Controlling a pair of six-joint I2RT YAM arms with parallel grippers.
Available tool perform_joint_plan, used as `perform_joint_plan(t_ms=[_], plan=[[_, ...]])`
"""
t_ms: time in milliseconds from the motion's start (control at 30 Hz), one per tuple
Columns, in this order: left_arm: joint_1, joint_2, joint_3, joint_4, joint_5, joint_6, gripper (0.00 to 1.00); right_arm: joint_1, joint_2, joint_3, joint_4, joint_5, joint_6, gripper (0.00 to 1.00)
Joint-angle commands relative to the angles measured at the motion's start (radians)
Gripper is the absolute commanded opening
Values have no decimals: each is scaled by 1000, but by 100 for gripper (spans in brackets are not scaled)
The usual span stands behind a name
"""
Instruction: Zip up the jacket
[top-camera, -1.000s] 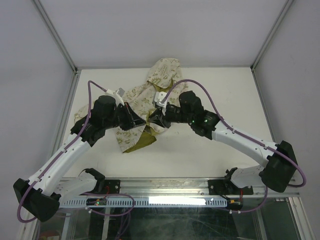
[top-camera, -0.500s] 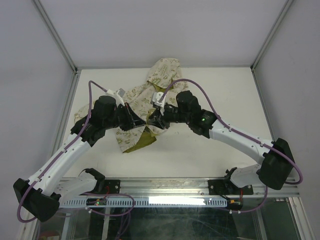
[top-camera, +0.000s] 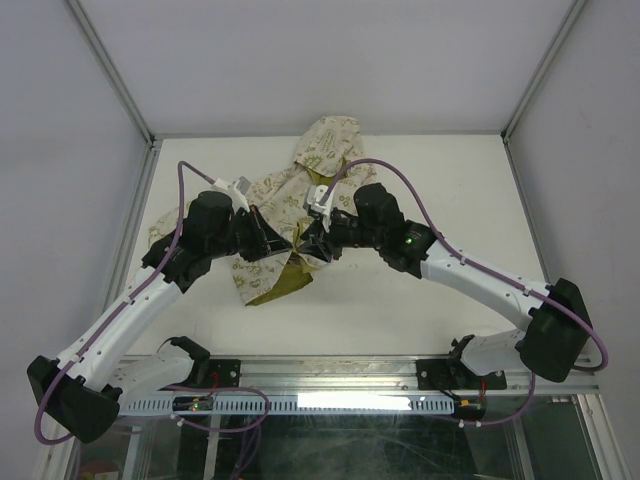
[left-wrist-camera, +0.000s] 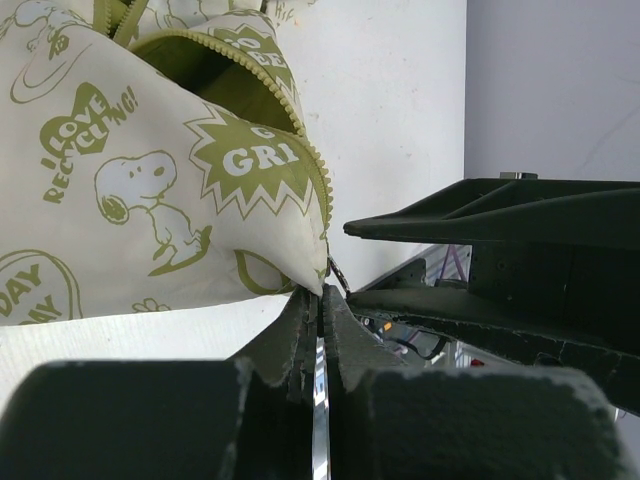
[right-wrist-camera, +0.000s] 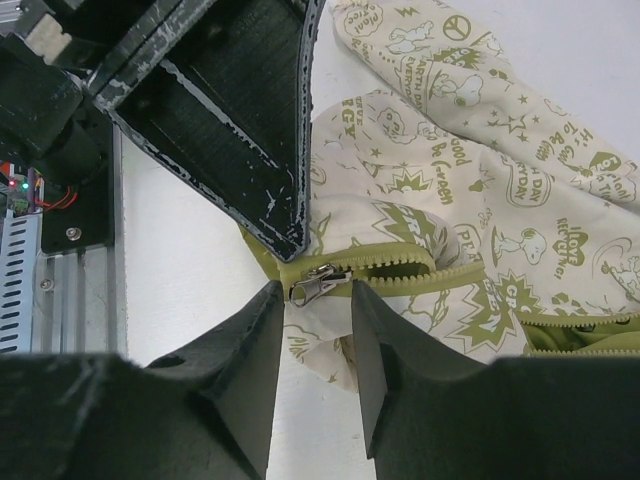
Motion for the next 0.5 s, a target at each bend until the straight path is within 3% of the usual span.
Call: perform_joint_plan(t_ms=[0, 333, 467], plan=[[8, -3, 29, 36, 41, 11, 0, -2, -22, 2, 32, 9, 15, 36], [9, 6, 32, 37, 42, 12, 0, -1, -9, 7, 21, 32, 0, 36], [10, 7, 31, 36, 44, 13, 0, -1, -12, 4, 15, 79, -3, 31]])
